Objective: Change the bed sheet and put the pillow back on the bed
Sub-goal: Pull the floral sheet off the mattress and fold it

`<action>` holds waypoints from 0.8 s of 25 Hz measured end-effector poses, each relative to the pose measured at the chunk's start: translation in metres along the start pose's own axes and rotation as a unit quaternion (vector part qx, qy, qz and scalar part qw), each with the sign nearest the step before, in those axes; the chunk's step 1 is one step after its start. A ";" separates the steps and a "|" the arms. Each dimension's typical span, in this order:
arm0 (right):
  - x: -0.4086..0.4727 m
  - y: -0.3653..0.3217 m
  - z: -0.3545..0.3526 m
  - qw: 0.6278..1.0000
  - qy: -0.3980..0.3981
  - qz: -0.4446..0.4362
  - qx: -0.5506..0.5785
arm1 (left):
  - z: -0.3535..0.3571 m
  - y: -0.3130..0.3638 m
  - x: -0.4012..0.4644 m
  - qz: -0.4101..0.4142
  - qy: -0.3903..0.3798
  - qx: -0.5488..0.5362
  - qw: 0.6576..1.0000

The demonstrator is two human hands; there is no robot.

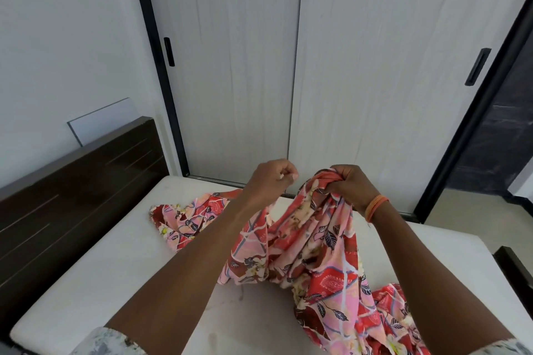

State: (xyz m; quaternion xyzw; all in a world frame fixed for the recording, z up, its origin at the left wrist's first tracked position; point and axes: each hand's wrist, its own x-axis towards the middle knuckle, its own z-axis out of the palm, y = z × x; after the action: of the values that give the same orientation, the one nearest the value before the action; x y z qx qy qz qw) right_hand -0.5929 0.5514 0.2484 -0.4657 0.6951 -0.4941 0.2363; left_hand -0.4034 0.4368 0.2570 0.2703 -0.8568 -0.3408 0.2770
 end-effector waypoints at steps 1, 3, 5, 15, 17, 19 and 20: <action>-0.002 -0.006 0.001 1.000 -0.007 -0.013 0.009 | 0.004 -0.001 -0.001 -0.007 -0.024 -0.004 1.000; -0.004 -0.016 0.004 0.999 -0.030 -0.029 0.017 | 0.015 -0.003 -0.004 -0.012 -0.035 -0.006 0.999; -0.005 -0.020 0.004 0.998 -0.058 -0.032 0.024 | 0.022 -0.001 -0.007 -0.011 -0.021 -0.010 1.000; -0.003 0.000 -0.001 0.999 -0.016 0.016 0.046 | 0.023 0.005 -0.005 0.040 0.069 0.053 0.995; 0.002 0.002 0.001 0.998 0.013 0.007 -0.065 | 0.020 0.010 -0.004 0.065 0.109 0.101 0.987; 0.010 0.003 0.006 0.968 0.033 0.013 -0.250 | 0.015 0.017 -0.002 0.091 0.161 0.133 0.974; 0.012 0.003 0.009 0.944 0.050 0.038 -0.323 | 0.013 0.022 0.000 0.101 0.181 0.140 0.968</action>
State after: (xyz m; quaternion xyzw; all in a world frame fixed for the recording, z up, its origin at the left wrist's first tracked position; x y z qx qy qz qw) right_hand -0.5932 0.5367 0.2437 -0.4652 0.8454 -0.2563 0.0569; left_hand -0.4179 0.4557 0.2655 0.2753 -0.8544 -0.1330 0.4202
